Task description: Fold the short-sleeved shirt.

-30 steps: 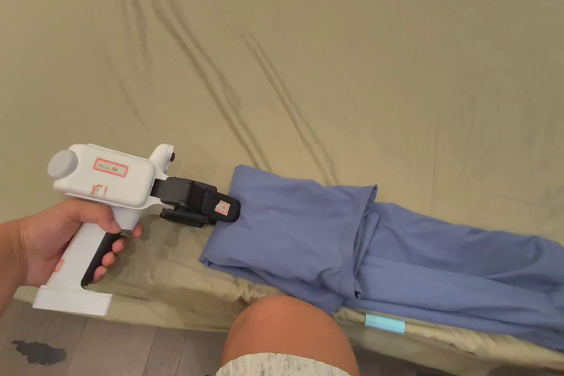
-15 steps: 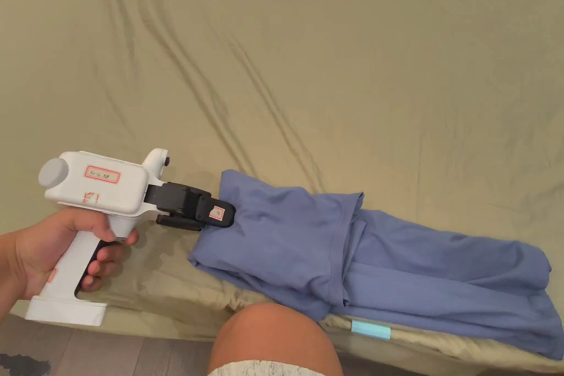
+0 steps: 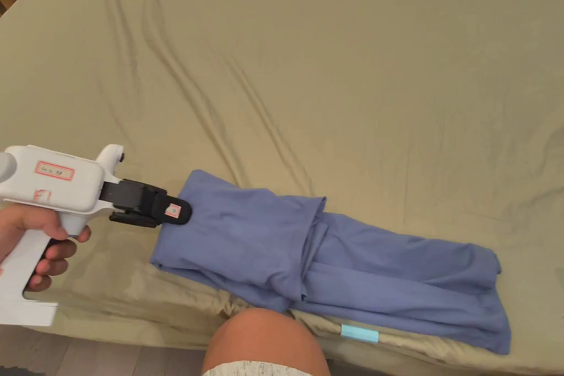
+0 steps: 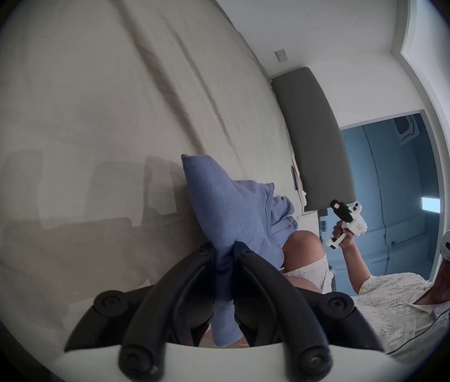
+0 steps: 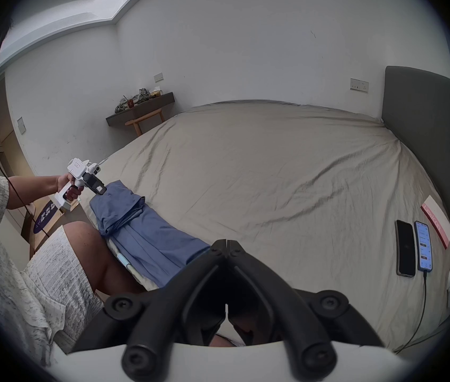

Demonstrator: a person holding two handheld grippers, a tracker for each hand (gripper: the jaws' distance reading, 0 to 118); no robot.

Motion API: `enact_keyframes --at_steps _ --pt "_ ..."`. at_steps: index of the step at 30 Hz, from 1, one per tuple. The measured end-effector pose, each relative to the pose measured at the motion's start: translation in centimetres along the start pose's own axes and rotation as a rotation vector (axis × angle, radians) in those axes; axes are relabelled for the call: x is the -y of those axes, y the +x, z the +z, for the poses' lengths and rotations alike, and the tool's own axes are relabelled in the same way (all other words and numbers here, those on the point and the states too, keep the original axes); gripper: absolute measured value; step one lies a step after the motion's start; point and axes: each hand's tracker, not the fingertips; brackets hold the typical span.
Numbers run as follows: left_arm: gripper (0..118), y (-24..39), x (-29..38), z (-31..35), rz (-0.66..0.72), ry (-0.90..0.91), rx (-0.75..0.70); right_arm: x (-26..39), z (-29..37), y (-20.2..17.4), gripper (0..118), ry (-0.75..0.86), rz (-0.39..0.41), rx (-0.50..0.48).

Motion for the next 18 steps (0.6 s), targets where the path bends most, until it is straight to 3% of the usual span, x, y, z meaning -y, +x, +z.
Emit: enact_keyframes --at_steps 4,8,10,18 --pt "8 -0.3 -0.5 3.9 0.015 0.032 -0.116 0.0 0.3 0.0 0 0.013 0.002 -0.004" --pt "8 0.2 -1.4 8.3 0.003 0.042 -0.341 -0.1 0.6 0.1 0 0.028 0.005 -0.016" --pt "8 1.0 -1.6 9.7 0.057 0.067 -0.365 -0.1 0.8 0.1 0 0.038 0.009 -0.023" --pt "8 11.7 -0.9 5.1 -0.068 0.037 -0.471 0.4 1.2 0.8 0 0.094 -0.016 -0.059"
